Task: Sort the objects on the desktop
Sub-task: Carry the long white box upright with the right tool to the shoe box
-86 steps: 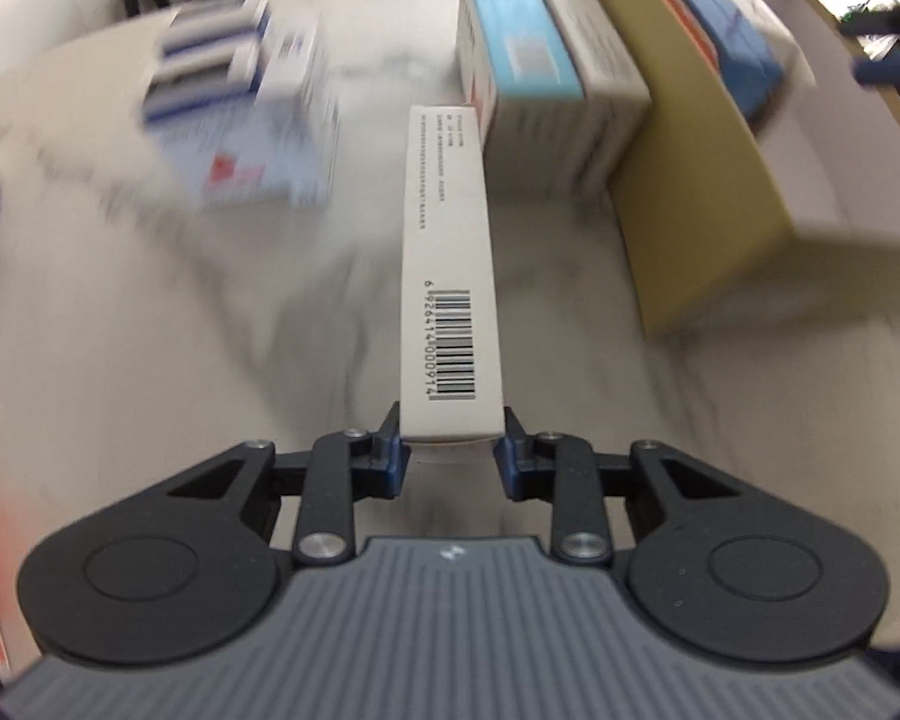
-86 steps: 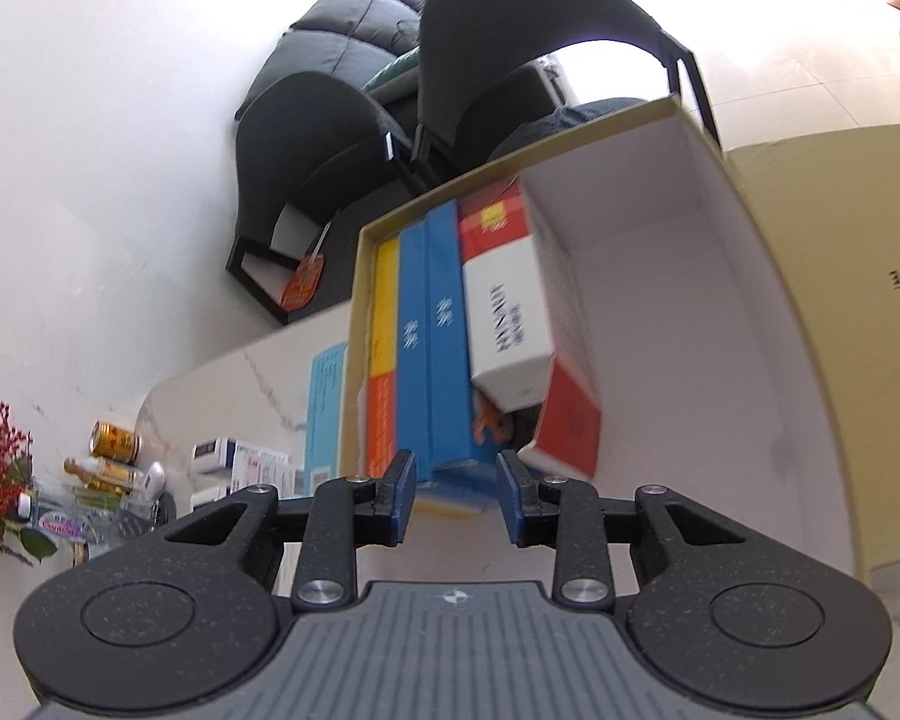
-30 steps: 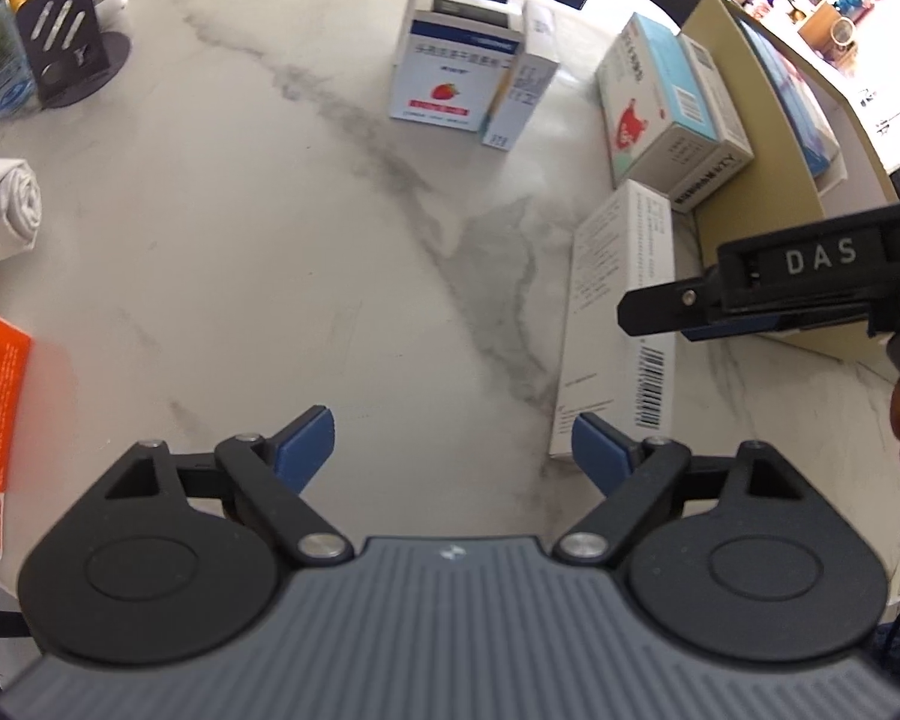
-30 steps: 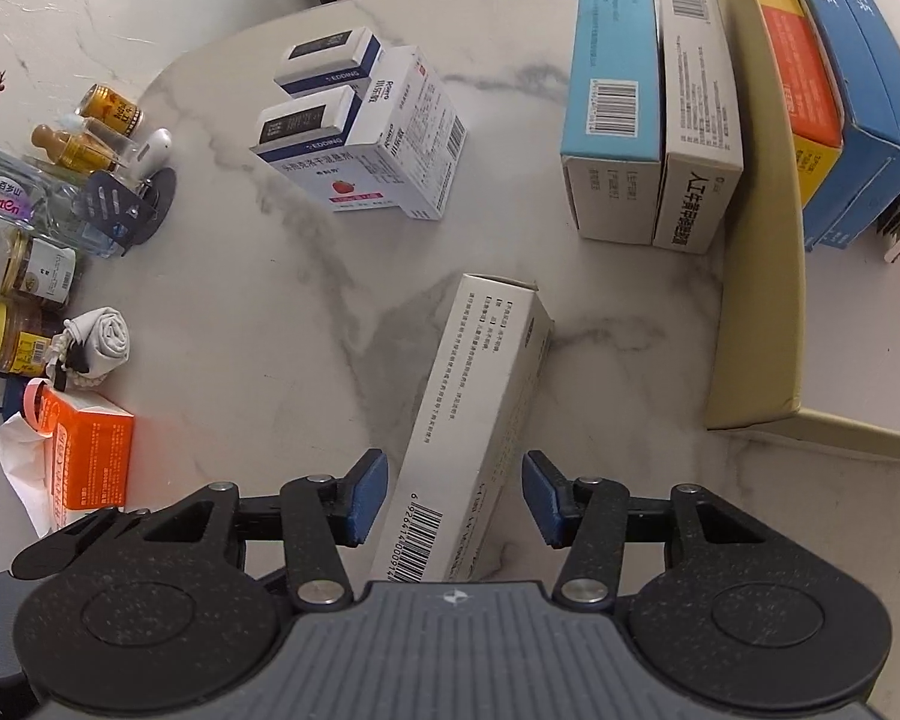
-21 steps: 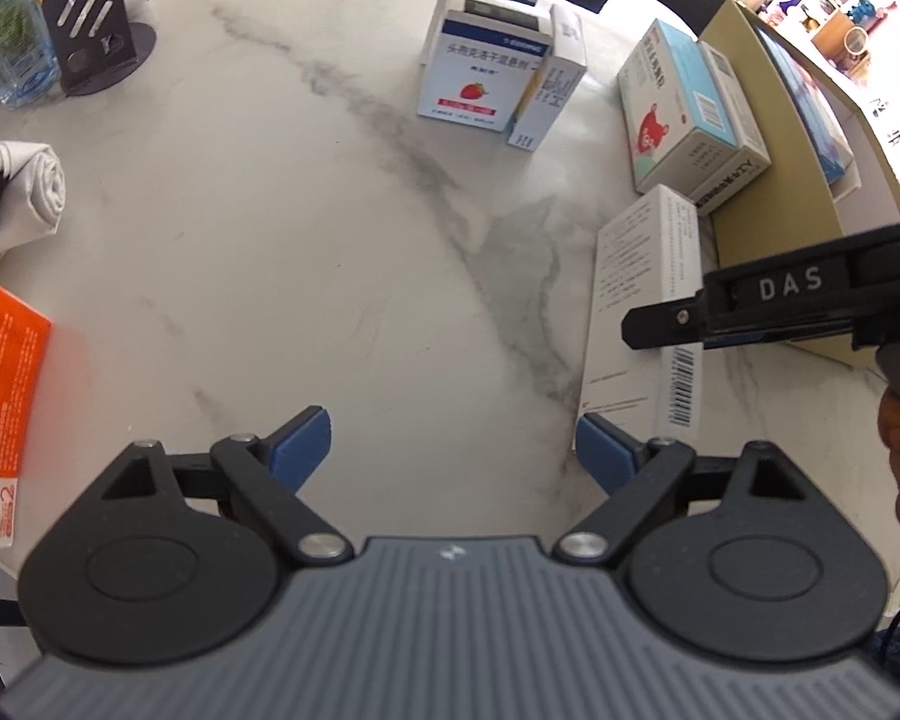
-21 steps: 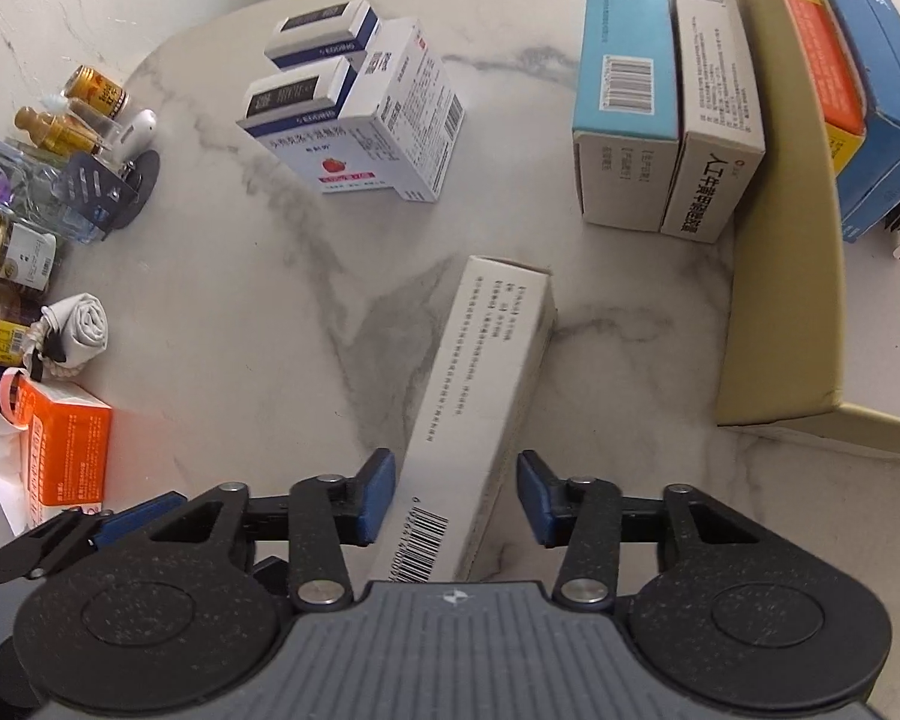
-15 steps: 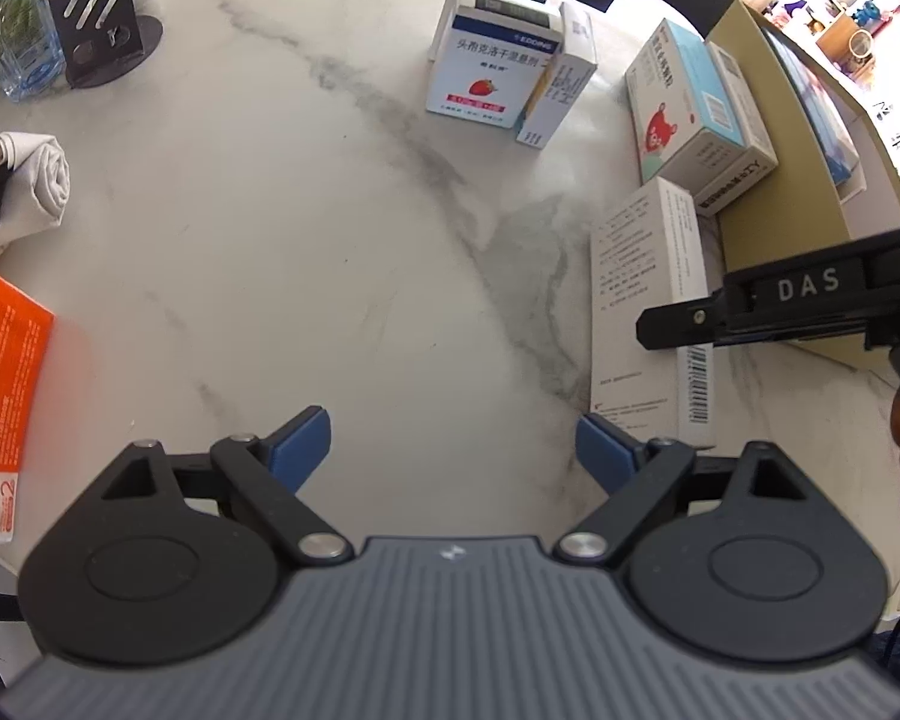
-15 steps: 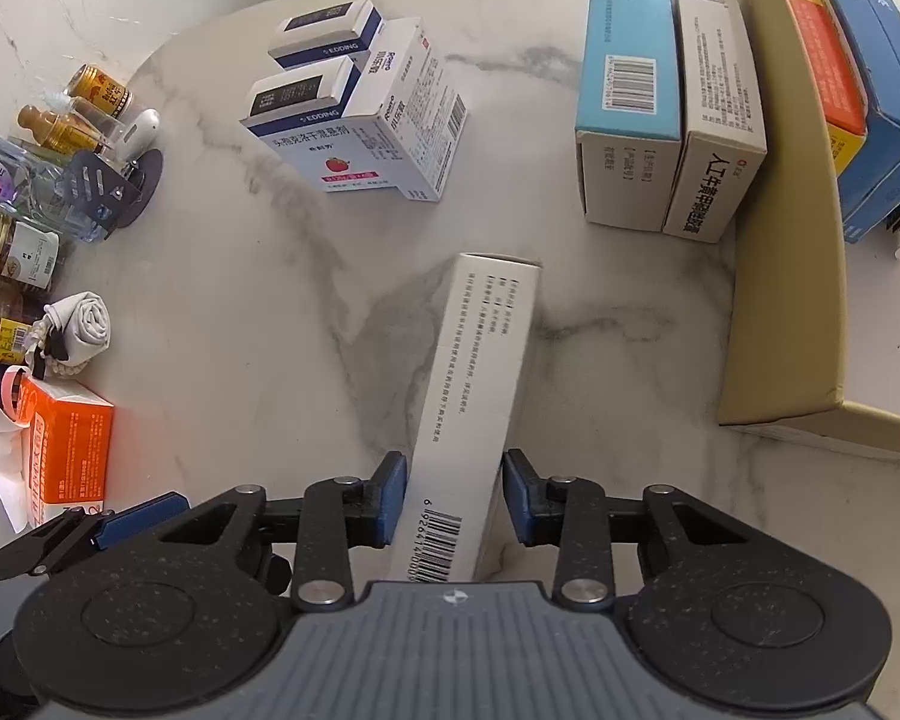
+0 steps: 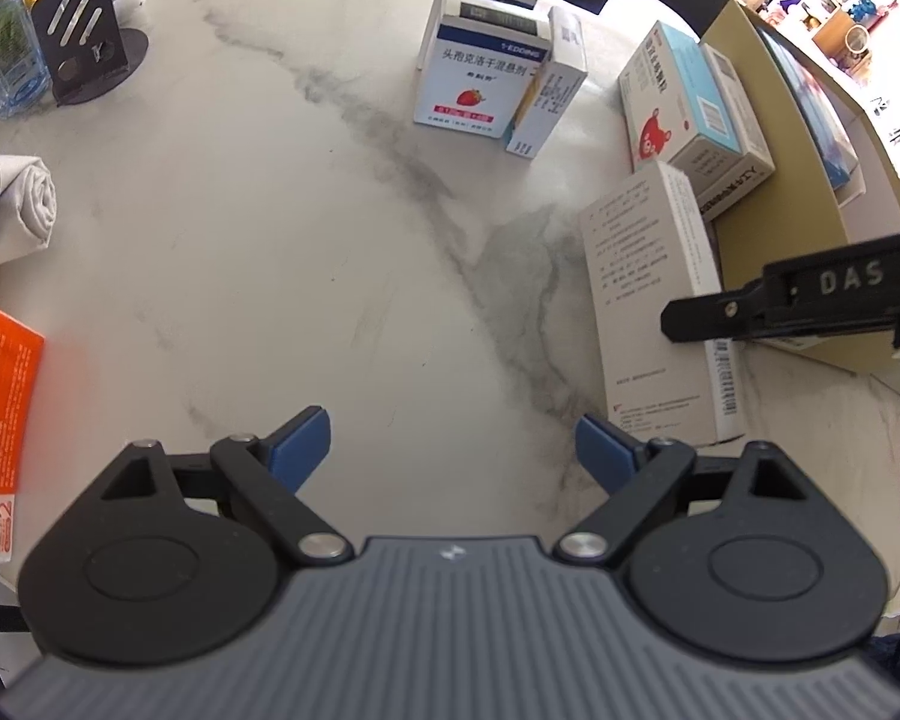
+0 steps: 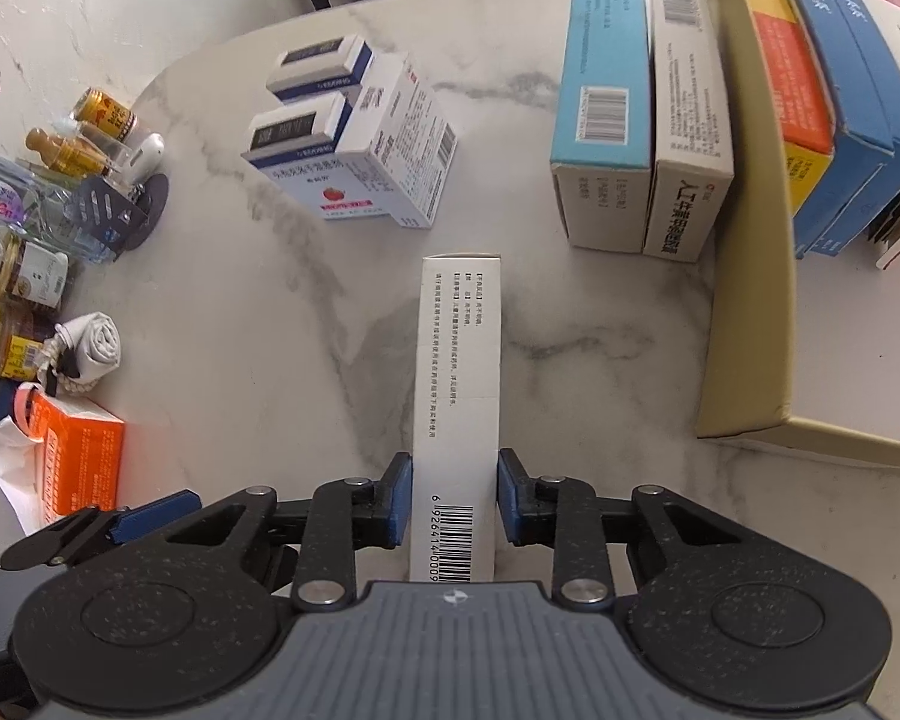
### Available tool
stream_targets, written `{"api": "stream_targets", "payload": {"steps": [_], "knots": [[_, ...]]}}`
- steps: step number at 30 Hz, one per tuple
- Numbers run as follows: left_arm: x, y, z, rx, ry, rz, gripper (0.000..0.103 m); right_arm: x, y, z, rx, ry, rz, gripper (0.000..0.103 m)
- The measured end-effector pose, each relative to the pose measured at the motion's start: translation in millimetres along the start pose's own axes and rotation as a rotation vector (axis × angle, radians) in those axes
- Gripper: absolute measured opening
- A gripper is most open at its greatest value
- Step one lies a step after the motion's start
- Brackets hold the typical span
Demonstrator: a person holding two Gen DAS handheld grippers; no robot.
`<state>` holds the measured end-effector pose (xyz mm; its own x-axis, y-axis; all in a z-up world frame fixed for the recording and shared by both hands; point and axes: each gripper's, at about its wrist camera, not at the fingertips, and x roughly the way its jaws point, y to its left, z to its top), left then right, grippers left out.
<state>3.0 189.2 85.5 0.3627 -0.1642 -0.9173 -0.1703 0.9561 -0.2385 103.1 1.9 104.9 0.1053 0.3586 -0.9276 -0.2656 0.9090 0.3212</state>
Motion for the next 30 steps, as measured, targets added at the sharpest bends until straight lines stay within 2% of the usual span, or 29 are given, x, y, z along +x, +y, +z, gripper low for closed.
{"api": "stream_targets", "payload": {"steps": [30], "knots": [[12.5,-43.8,17.6,0.09,0.0,-0.012,0.091,-62.9,-14.7,11.9,-0.024,-0.18,0.103,0.032]]}}
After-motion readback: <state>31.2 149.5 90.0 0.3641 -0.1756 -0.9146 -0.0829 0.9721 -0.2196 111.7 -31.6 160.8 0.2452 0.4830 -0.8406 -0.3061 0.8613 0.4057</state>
